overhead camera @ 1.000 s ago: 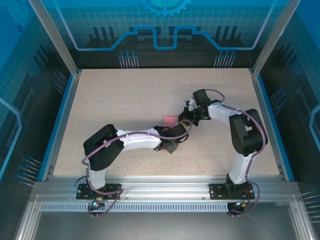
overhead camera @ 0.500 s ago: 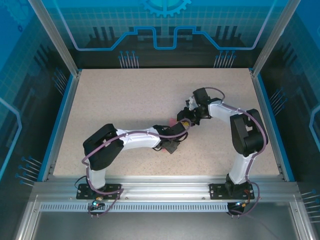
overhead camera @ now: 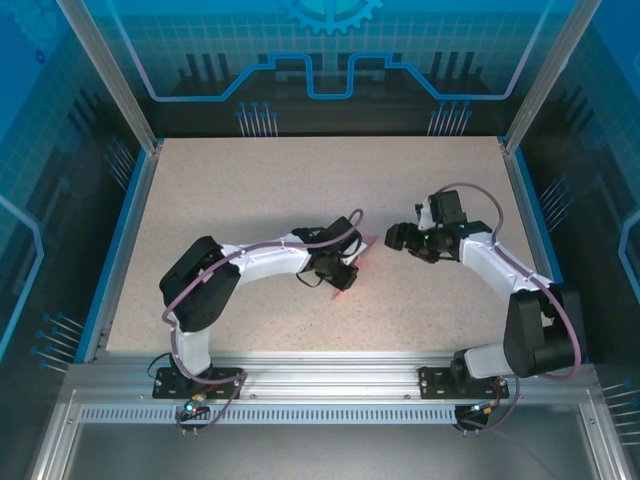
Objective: Fold a paper plane with a square sheet of paper (fold left side to right side)
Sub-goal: Fold the wing for the fifth time at the center of the table.
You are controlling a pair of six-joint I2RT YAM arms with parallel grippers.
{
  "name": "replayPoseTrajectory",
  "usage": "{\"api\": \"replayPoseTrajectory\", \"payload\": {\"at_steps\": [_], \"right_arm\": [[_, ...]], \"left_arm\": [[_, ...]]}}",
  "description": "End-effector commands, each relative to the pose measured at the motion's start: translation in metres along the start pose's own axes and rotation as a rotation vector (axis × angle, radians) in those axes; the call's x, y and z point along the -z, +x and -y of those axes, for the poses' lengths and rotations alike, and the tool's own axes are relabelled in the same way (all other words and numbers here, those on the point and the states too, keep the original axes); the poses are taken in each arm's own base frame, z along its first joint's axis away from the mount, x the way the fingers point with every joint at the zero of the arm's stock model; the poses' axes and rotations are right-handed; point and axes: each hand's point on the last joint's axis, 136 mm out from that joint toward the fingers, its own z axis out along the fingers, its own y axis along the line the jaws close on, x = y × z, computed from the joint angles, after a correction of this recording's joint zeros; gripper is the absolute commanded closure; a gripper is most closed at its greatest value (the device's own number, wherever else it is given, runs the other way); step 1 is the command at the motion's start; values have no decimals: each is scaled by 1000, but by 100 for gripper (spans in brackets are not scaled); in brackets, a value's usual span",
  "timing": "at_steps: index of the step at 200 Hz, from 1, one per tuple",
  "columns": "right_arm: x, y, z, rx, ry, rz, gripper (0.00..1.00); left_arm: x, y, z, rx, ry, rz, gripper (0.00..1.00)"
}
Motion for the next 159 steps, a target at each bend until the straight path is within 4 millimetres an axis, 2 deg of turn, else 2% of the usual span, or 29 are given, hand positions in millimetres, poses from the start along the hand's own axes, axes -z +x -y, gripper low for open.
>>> {"api": "replayPoseTrajectory", "payload": {"at_steps": [1,35,78,100,159], "right_arm": [[-4,12,6,9,-25,-20,25],[-15,23,-3,-2,-133,-24,26],[-27,33,-4,-16,-180,-29,26],[-32,34,-4,-39,-219,-6,26],[-42,28,-22,-57,-305,35,31]], "left_arm": [[0,-10,18,71,183,-23,86],[-5,-15,17,135,278,-38,86],[-10,-20,15,202,367,-44,87],[-10,-23,13,233,407,-36,87],[-10,-31,7,332,509,-25,87]]}}
